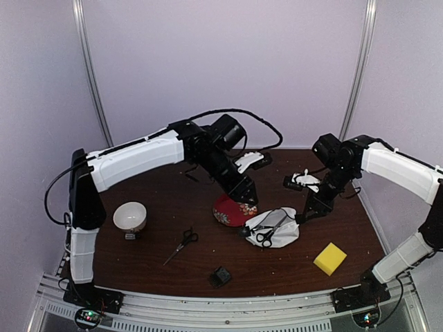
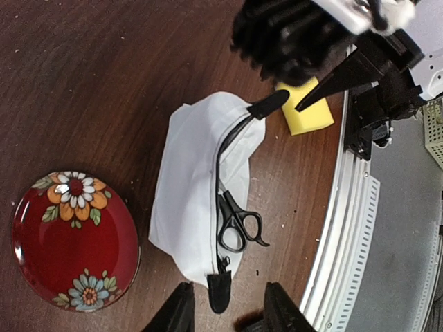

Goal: Sort the hair-cutting tools

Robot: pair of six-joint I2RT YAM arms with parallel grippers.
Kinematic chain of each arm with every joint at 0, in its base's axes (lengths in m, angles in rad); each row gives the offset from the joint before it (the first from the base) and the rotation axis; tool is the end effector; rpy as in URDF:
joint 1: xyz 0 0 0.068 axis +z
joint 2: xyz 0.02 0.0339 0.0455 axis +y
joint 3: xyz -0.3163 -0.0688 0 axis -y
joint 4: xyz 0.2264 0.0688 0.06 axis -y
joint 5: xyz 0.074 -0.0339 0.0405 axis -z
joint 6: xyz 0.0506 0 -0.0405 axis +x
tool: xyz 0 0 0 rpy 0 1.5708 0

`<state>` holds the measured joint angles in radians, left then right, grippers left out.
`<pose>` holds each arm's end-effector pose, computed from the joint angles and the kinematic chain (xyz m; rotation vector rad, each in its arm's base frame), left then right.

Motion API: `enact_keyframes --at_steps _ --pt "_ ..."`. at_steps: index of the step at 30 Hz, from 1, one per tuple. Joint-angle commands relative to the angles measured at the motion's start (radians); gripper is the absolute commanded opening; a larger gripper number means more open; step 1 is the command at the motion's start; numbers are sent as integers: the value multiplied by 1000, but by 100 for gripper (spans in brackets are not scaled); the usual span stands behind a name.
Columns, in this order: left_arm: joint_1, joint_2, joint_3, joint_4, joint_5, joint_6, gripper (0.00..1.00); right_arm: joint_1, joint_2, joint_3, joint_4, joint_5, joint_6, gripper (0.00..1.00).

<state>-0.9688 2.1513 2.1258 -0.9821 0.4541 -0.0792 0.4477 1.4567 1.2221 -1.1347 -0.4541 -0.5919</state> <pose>0.2564 -0.4124 0.3312 1.3370 2.3817 -0.9396 0.2086 0.1248 0.3164 -1.4696 2.4342 0.6343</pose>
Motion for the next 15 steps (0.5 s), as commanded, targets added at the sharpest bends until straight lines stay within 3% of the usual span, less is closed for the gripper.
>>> enact_keyframes --at_steps 1,7,15 --pt "3 -135 -184 128 -47 -105 39 5 -101 -3 -10 40 -62 43" --pt "10 -220 -409 220 -66 -235 44 36 -201 -41 17 0 -185 53" --pt "15 -218 -555 399 8 -374 53 284 -162 -144 191 115 -207 52"
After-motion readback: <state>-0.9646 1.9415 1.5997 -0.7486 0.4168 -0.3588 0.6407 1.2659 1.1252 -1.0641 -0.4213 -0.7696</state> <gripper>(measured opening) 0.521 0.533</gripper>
